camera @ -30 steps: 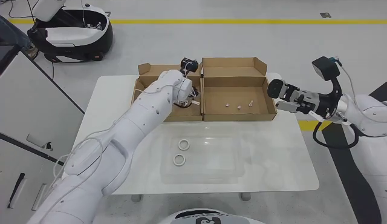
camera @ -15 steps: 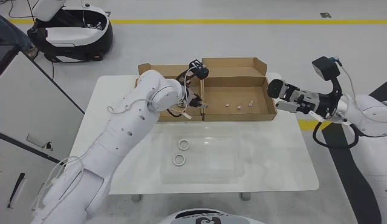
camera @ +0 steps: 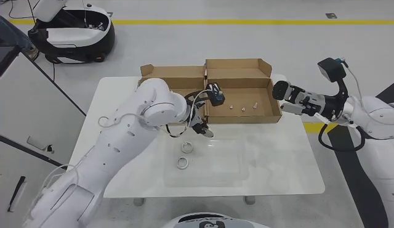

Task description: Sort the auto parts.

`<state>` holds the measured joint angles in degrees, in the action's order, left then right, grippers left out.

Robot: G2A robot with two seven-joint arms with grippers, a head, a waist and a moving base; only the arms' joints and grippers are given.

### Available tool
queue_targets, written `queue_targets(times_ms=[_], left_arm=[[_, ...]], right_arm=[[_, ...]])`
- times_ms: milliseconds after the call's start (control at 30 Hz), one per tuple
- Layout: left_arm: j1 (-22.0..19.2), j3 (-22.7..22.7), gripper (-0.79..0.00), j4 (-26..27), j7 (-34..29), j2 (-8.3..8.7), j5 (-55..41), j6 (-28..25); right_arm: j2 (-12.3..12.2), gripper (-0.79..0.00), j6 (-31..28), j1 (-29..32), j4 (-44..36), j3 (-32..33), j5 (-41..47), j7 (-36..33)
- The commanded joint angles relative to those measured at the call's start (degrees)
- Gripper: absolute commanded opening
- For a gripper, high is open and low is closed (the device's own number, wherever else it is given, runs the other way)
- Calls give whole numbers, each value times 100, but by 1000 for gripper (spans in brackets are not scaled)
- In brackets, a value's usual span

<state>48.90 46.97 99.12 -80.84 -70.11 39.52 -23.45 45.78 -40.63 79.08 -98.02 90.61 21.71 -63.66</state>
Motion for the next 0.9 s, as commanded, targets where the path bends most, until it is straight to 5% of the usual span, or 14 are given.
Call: queue_targets(times_ms=[0,333,700,733,867], left_arm=[[-120,-199,0,70,77,96,-98,-77],[-56,-392,0,208,329,148,-56,-328],[-945,-1744,0,184,647,721,-876,-647],[-1008,-1831,-111,212,663,777,-953,-663],[-1244,-2135,-302,289,740,996,-1183,-739]], right_arm=[[0,0,0,0,0,0,0,0],[0,0,0,0,0,0,0,0],[0,0,0,0,0,0,0,0],[0,0,0,0,0,0,0,0],[0,0,0,0,0,0,0,0]])
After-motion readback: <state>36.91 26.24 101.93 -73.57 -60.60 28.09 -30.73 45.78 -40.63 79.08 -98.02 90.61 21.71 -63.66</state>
